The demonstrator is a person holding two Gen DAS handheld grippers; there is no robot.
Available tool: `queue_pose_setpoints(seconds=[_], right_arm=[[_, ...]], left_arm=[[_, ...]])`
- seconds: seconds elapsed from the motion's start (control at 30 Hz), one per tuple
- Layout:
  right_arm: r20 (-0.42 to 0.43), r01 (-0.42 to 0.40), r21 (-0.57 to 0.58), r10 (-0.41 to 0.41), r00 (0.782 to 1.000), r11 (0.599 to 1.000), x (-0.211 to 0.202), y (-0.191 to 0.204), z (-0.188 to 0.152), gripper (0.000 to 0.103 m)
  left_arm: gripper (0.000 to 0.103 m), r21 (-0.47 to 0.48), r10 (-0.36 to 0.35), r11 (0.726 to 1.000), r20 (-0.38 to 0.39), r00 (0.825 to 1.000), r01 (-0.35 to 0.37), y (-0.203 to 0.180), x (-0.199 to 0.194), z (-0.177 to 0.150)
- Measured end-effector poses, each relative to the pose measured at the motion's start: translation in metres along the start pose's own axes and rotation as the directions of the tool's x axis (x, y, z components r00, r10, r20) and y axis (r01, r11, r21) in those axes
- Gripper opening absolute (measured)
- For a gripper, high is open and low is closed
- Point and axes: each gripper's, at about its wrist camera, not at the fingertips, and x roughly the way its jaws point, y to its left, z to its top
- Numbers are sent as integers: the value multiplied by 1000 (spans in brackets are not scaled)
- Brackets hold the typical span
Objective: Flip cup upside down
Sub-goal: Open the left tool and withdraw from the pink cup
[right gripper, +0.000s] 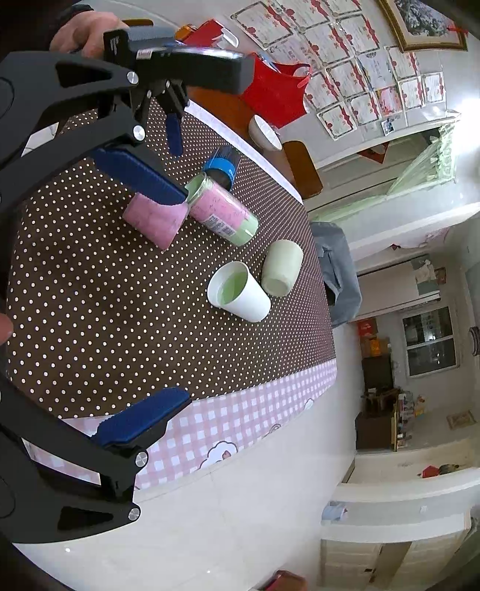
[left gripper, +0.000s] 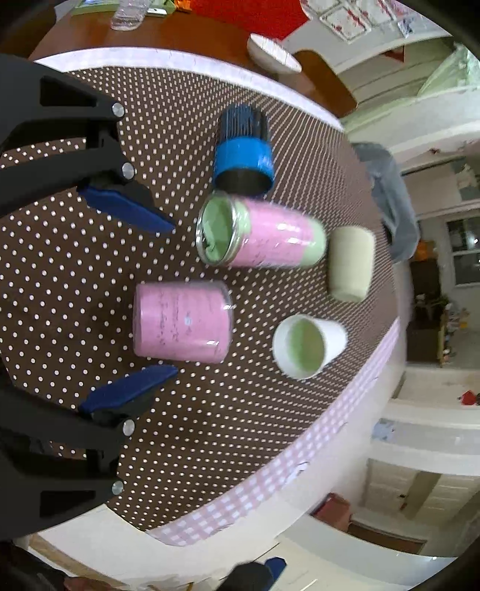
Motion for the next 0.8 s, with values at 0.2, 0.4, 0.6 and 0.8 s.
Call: queue_pose_setpoints(seconds=[0.2,0.4,0.6,0.8], right_arm=[[19,-26,-21,27,999,999,-10,7,2,97],[39,-63,-48,65,997,997,-19,14,5,97],[64,-119,-74,124,990,990,-27,20,8,97],[68,-170,-143,181,981,975,-32,32,10,97]], left_arm=[[73,-60,55,997,78,995,-50,9,-33,-9],[73,-115,102,990,142,985,-86,15,-64,-21],[73,-150,156,980,193,969,-127,16,-89,-31],[73,-178,206,970,246,947,-165,15,-115,-38]])
